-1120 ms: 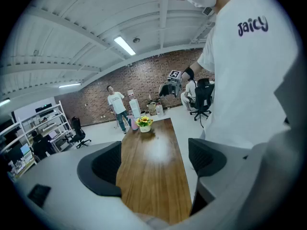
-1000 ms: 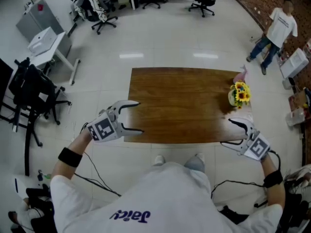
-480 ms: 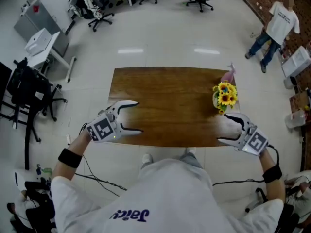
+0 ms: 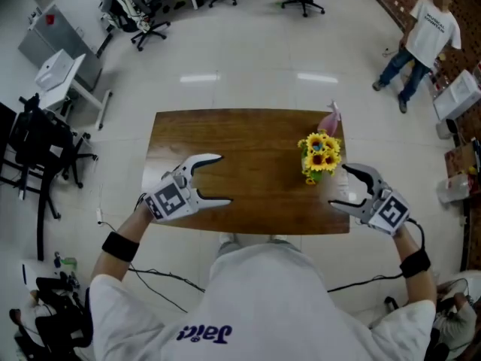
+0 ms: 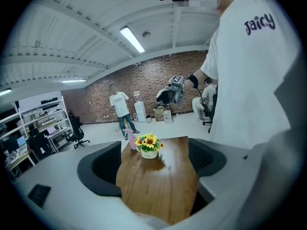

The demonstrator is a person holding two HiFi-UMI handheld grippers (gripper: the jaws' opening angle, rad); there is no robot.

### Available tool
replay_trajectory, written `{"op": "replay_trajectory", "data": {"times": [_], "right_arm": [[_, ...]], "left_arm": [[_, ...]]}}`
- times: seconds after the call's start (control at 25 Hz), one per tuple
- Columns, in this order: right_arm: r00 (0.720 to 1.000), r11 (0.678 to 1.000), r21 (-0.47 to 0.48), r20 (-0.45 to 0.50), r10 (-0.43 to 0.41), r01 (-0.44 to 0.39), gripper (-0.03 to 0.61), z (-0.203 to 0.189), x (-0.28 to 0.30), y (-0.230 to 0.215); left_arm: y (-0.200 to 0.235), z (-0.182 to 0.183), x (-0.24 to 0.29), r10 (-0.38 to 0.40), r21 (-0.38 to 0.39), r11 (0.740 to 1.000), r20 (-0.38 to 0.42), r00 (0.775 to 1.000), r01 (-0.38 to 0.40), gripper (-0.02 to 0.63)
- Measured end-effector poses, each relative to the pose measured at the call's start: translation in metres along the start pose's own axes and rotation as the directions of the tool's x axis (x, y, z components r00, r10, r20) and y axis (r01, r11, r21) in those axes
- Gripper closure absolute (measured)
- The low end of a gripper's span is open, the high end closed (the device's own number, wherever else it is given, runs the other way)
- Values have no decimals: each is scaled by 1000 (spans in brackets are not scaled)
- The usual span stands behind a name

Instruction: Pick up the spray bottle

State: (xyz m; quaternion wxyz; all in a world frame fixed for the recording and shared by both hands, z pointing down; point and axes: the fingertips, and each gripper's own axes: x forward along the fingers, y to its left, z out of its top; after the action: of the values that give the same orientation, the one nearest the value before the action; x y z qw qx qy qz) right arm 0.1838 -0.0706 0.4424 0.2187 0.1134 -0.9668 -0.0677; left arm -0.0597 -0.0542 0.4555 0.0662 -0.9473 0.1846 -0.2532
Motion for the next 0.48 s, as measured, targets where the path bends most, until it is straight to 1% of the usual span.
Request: {"op": "replay_trajectory", "data": {"times": [0.12,0.2,0.32,0.48], "right_arm": [[996,998,17,73,-56,55,186,11,9,-15],[993,997,24,98,-71,69,186,14,18,-17],[992,996,35,98,-79,76,186,12,30,-18],[987,990,73,100,-128,121,186,5,33,-29]], "left_arm": [[7,4,15,4,-6,1000,22,1000,-3,163],[13,3,23,-10,5,1000,28,1000,10,163],[22,4,29,-28,19,999,36,999,28,163],[34,7,34,-41,26,999,56,998,39,163]]}}
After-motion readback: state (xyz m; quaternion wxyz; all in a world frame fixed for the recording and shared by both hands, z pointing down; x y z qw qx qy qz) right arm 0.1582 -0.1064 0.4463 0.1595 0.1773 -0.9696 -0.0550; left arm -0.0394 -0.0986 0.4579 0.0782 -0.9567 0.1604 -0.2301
